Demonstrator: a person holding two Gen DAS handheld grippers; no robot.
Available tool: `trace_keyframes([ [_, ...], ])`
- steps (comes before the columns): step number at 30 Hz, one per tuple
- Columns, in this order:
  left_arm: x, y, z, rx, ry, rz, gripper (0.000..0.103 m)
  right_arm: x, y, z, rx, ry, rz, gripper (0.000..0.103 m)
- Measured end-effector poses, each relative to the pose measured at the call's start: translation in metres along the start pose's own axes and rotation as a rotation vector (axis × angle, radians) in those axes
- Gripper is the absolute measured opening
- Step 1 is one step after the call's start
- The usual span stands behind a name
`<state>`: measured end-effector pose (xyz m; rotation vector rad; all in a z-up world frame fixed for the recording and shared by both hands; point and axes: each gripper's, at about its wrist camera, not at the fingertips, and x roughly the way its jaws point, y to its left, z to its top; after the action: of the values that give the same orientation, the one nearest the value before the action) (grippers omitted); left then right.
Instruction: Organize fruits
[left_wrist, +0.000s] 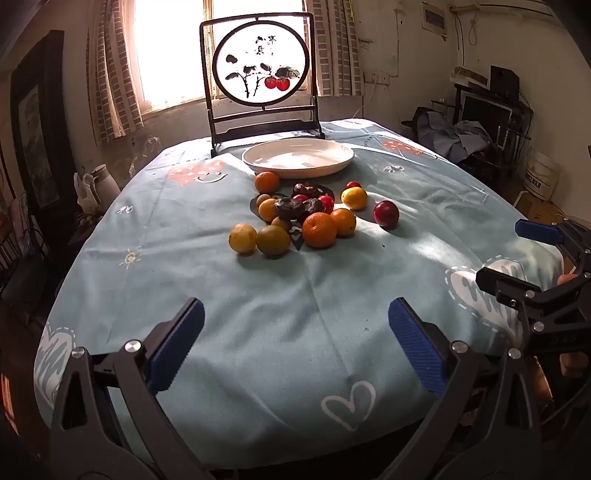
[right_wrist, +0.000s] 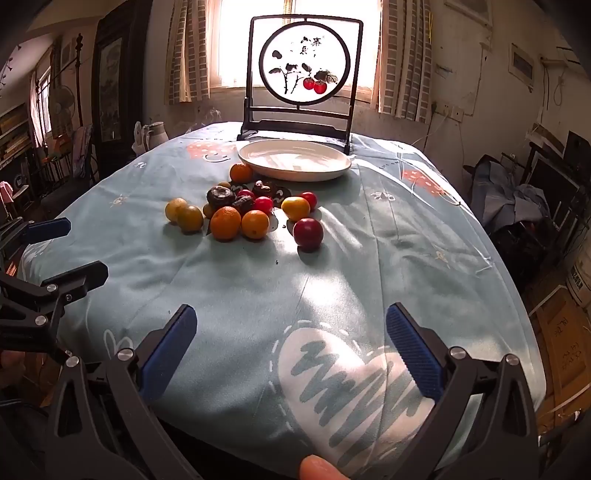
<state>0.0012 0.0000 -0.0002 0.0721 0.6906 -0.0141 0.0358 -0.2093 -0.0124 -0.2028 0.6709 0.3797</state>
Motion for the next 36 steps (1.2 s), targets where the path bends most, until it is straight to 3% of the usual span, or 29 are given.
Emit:
trace_keyframes([
  [36, 0.0086, 0.0001, -0.0089, -0.005, 0.004, 0.005, 0.101, 0.0075, 0.0006, -0.0017, 0.004, 0.016, 0.005, 0.102],
])
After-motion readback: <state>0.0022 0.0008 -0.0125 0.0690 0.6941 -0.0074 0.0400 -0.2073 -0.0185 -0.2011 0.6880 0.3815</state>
